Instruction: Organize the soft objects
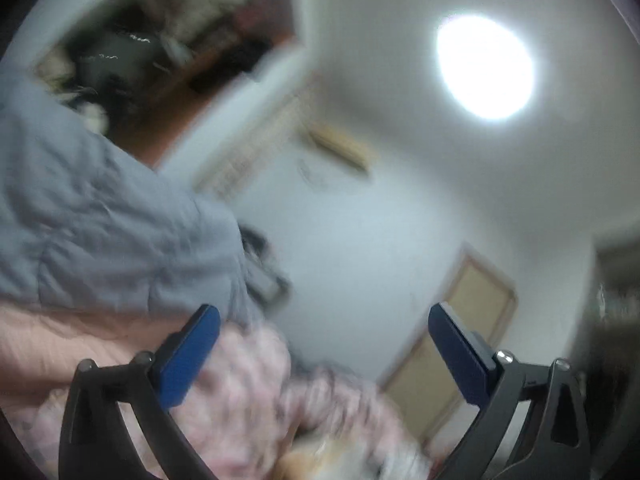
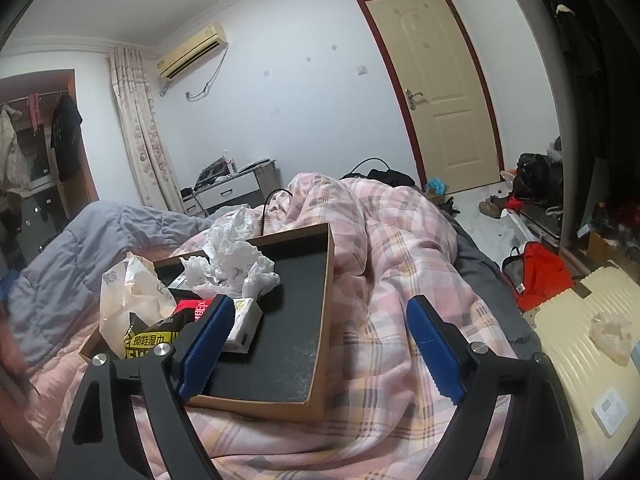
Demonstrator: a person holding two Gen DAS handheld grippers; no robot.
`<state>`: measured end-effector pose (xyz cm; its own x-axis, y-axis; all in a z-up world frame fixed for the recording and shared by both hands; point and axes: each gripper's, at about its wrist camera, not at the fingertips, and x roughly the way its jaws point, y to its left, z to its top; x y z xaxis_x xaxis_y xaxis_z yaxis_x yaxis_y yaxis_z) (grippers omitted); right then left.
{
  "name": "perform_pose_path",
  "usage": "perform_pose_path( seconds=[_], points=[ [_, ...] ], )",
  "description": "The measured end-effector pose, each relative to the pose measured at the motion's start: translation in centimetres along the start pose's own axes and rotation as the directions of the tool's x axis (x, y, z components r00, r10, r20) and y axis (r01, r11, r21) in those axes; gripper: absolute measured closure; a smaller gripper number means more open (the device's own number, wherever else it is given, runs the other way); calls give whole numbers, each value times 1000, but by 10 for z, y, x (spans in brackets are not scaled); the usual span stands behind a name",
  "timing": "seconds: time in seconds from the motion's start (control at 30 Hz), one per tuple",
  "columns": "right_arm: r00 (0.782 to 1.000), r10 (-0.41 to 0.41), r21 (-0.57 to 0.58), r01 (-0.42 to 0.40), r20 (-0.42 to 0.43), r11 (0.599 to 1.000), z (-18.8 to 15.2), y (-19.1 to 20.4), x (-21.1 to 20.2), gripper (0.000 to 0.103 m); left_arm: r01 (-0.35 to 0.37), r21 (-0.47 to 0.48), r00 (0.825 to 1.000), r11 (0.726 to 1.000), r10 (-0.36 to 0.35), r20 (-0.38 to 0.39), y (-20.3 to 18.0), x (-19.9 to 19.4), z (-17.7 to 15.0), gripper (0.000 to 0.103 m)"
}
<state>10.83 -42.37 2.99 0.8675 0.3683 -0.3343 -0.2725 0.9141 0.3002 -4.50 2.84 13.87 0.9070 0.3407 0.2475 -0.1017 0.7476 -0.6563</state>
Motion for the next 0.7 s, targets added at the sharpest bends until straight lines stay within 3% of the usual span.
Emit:
perform_pose_path(
  seconds=[0.1,0.17,0.23,0.33,0.53,0.6,0.7],
  points=[
    [1000,11,5,-11,3,1000,-1,-1,-2,16,-65,-164,979,984,95,179,-24,-5,35,0],
    [1000,7,13,-7,8,1000,-3,-2,-4,16,-106,-252,941,962,179,287,-46,-6,50,0],
    [1000,10,13,-10,8,1000,-4,-1,-4,16,-136,-302,907,944,241,345,-71,-4,57,0],
    [1000,-1,1,1,11,1000,-6,2,-5,16,-92,-263,864,960,208,458,-119,3,62,0],
    [1000,-27,-87,26,-11,996,-11,17,5,16,-130,-213,778,968,233,584,-181,19,76,0],
    [999,-37,-115,34,-24,993,-14,23,8,16,-131,-254,769,958,260,584,-189,19,81,0],
    [998,-46,-169,40,-37,985,-17,33,10,16,-102,-289,780,952,257,571,-194,20,85,0]
  ],
)
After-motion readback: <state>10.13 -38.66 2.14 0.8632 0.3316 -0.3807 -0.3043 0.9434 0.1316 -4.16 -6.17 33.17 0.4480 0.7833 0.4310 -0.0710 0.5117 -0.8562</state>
